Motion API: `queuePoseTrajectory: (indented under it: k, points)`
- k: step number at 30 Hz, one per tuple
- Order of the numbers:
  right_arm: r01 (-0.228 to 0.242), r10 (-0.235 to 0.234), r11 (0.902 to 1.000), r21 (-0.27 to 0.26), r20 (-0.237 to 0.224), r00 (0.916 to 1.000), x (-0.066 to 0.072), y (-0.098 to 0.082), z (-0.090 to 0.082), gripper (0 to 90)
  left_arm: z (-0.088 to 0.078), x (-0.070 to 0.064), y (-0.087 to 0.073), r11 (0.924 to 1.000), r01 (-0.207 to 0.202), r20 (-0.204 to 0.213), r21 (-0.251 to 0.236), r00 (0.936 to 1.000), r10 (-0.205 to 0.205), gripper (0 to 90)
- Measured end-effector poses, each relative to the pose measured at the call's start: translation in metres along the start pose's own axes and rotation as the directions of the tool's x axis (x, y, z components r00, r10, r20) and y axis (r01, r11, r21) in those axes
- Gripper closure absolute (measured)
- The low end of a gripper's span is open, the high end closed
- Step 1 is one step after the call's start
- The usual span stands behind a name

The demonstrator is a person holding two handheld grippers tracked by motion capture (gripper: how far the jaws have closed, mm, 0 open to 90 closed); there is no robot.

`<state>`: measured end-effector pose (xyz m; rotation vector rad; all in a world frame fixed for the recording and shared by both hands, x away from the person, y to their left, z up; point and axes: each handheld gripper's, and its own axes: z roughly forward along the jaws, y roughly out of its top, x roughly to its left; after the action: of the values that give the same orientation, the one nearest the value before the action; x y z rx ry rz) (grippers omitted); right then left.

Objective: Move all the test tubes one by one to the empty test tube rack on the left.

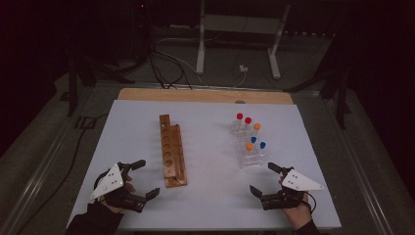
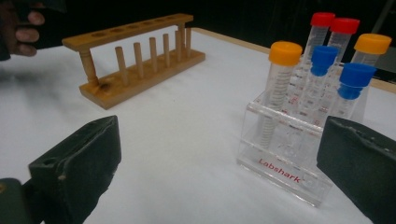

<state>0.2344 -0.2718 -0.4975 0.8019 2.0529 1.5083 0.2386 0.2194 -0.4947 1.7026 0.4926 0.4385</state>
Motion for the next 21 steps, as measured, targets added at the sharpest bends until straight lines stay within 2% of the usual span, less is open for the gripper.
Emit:
queuePoseTrajectory:
  k: [2, 5, 8, 9, 10, 13, 14, 15, 17, 21]
  points:
    - [-0.003, 0.003, 1.0000, 0.009, 0.004, 1.0000, -0.001, 0.000, 0.000, 0.2, 0.000, 0.000, 0.000, 1.0000, 0.000, -0.004, 0.003, 1.0000, 0.000, 0.5]
    - [-0.036, 0.037, 0.9985, 0.042, -0.028, 0.9989, -0.001, 0.000, 0.001, 0.2, 0.000, 0.000, 0.000, 1.0000, -0.002, -0.008, 0.009, 1.0000, 0.002, 0.4]
    - [-0.061, 0.068, 0.9925, 0.106, -0.061, 0.9959, 0.000, 0.001, 0.004, 0.2, -0.001, 0.000, 0.000, 1.0000, -0.005, -0.011, 0.008, 0.9999, 0.005, 0.5]
    - [-0.061, 0.068, 0.9925, 0.106, -0.061, 0.9959, 0.000, 0.001, 0.004, 0.2, -0.001, 0.000, 0.000, 1.0000, -0.005, -0.011, 0.008, 0.9999, 0.005, 0.5]
    - [-0.070, 0.083, 0.9873, 0.143, -0.092, 0.9923, 0.001, 0.002, 0.007, 0.2, -0.001, 0.000, 0.000, 0.9999, -0.007, -0.013, 0.010, 0.9999, 0.007, 0.4]
    - [-0.034, 0.046, 0.9875, 0.154, -0.077, 0.9960, 0.005, 0.004, 0.007, 0.4, -0.001, 0.001, 0.000, 1.0000, -0.002, -0.015, 0.006, 0.9999, 0.002, 0.5]
    - [-0.035, 0.047, 0.9879, 0.151, -0.075, 0.9961, 0.005, 0.004, 0.006, 4.6, -0.001, 0.001, 0.000, 1.0000, -0.001, -0.015, 0.006, 0.9999, 0.001, 0.5]
    - [-0.036, 0.047, 0.9886, 0.146, -0.074, 0.9962, 0.004, 0.005, 0.006, 4.9, -0.001, 0.001, 0.000, 1.0000, 0.000, -0.013, 0.004, 0.9999, 0.000, 0.5]
    - [-0.057, 0.068, 0.9876, 0.146, -0.073, 0.9950, 0.004, 0.006, 0.005, 2.2, 0.000, 0.000, 0.000, 1.0000, -0.003, -0.010, 0.005, 0.9999, 0.004, 0.5]
    - [-0.051, 0.060, 0.9853, 0.163, -0.053, 0.9967, 0.009, 0.012, 0.003, 0.0, 0.000, 0.000, 0.001, 1.0000, -0.007, -0.008, 0.007, 0.9999, 0.008, 0.5]
